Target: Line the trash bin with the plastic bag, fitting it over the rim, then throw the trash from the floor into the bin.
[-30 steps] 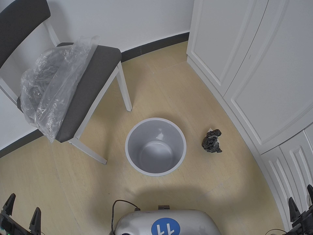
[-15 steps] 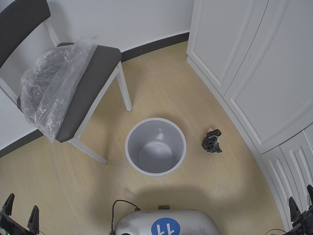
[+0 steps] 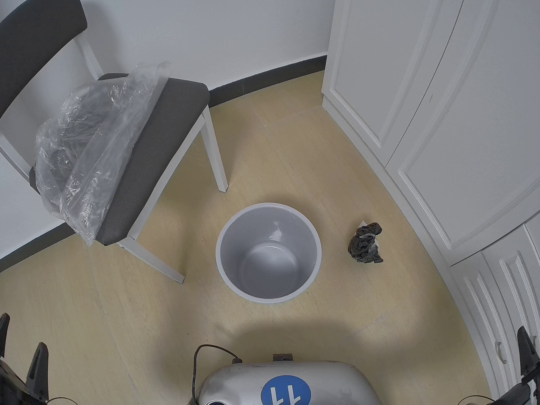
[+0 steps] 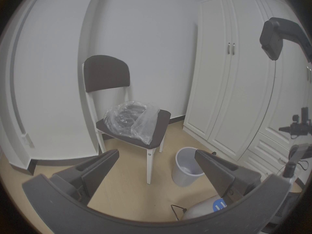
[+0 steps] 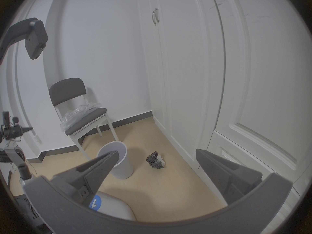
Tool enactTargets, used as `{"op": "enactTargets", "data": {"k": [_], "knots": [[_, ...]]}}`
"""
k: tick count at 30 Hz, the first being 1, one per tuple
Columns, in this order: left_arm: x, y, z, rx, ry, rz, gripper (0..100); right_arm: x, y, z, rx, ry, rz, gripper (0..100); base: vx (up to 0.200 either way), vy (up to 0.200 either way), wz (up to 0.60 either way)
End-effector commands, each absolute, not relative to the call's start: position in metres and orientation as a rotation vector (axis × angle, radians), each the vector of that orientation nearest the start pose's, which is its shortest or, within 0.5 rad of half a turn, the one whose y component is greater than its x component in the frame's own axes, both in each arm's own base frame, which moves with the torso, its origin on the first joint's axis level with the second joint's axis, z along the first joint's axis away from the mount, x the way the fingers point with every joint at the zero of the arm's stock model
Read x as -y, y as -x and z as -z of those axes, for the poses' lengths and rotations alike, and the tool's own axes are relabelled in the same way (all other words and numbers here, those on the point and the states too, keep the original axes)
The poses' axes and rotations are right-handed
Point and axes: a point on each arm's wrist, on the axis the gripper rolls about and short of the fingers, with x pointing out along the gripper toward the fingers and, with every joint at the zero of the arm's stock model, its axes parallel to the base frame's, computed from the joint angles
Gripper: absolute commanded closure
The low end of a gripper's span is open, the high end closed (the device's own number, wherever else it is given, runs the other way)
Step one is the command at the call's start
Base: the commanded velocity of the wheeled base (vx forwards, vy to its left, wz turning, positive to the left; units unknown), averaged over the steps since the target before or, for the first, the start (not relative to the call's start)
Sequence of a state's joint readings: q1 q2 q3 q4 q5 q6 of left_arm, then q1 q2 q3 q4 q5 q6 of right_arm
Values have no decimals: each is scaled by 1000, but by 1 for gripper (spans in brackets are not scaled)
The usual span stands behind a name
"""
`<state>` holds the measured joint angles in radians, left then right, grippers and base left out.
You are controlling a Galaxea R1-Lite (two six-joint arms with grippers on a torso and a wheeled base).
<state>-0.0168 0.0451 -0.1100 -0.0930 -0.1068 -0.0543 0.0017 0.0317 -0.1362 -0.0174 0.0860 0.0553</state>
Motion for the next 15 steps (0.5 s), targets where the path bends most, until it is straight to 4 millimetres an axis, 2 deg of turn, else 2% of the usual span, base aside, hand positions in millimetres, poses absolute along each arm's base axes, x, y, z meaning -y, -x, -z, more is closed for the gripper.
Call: {"op": "enactTargets", "data": {"k": [1,3,9,10,11,12,13,14,15], "knots": [[3,12,-141,78,-82,158,0,-2,20,-149,54,-19,-113,0,0,0,0],[3,1,-157,38,-141,153,0,-2,8,-174,49,-19,-106,0,0,0,0],[3,-48,-199,-50,-283,157,0,-1,-35,-222,139,-13,-77,0,0,0,0],[3,-48,-199,-50,-283,157,0,-1,-35,-222,139,-13,-77,0,0,0,0],[3,-65,-206,-60,-302,137,0,-1,-50,-232,165,-17,-65,0,0,0,0],[3,-73,-208,-67,-316,118,0,-1,-58,-236,171,-20,-64,0,0,0,0],[3,-73,-208,-67,-316,118,0,-1,-58,-236,171,-20,-64,0,0,0,0],[3,-86,-210,-77,-360,78,0,-2,-74,-244,167,-20,-59,0,0,0,0],[2,-90,-210,-84,-378,63,0,-3,-81,-246,162,-21,-57,0,0,0,0]]}}
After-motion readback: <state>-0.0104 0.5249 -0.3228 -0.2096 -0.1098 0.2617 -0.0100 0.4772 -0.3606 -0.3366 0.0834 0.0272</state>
